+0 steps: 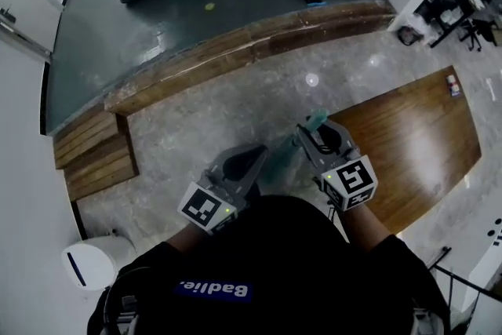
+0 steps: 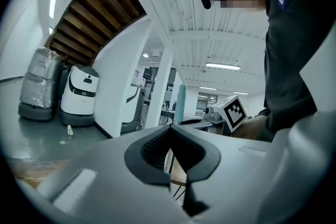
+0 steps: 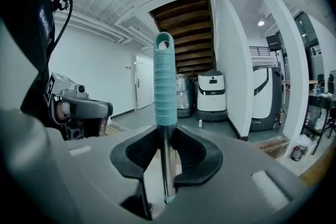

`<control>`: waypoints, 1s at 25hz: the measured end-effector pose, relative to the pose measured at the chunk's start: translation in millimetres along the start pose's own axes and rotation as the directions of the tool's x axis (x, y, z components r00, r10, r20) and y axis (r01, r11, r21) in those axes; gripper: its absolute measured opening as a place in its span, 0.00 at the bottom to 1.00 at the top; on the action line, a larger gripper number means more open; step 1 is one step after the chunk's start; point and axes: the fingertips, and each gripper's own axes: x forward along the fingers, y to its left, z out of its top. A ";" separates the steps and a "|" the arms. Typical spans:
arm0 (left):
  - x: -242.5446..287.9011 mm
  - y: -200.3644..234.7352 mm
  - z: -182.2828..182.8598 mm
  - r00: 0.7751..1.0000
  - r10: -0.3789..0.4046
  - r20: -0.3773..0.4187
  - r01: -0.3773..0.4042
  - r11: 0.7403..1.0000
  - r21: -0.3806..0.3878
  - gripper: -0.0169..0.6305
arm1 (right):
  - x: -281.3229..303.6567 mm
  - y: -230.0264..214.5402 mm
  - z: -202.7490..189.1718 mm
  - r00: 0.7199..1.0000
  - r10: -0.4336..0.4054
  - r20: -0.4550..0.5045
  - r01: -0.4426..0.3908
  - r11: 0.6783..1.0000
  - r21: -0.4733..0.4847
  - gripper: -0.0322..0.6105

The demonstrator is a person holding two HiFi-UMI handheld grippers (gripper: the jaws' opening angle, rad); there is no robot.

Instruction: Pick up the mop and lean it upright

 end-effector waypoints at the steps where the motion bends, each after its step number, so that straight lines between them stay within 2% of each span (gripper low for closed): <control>1: 5.7 12.7 3.5 1.000 -0.029 0.005 0.029 1.000 -0.006 0.05 | 6.3 -6.4 2.5 1.000 -0.026 0.000 0.026 1.000 -0.004 0.21; 4: 19.7 51.4 15.6 0.993 -0.116 0.004 0.116 0.993 -0.006 0.05 | 21.5 -28.8 10.8 0.993 -0.120 -0.012 0.120 0.993 -0.006 0.21; 9: 39.3 109.2 44.3 0.977 -0.210 0.038 0.211 0.977 -0.020 0.05 | 45.7 -72.2 32.2 0.959 -0.282 -0.027 0.282 0.959 0.013 0.21; 14: 53.4 130.4 51.5 0.970 -0.241 0.021 0.242 0.970 -0.025 0.05 | 72.0 -105.7 47.5 0.942 -0.335 -0.016 0.335 0.942 0.012 0.21; 19: 71.2 157.9 51.0 0.985 -0.172 -0.004 0.171 0.984 -0.043 0.05 | 102.8 -151.4 40.4 0.945 -0.328 -0.021 0.328 0.944 0.021 0.21; 25: 106.2 170.5 51.7 0.998 -0.050 -0.049 0.051 0.999 0.010 0.05 | 143.1 -220.1 18.4 0.955 -0.296 -0.030 0.297 0.953 0.060 0.21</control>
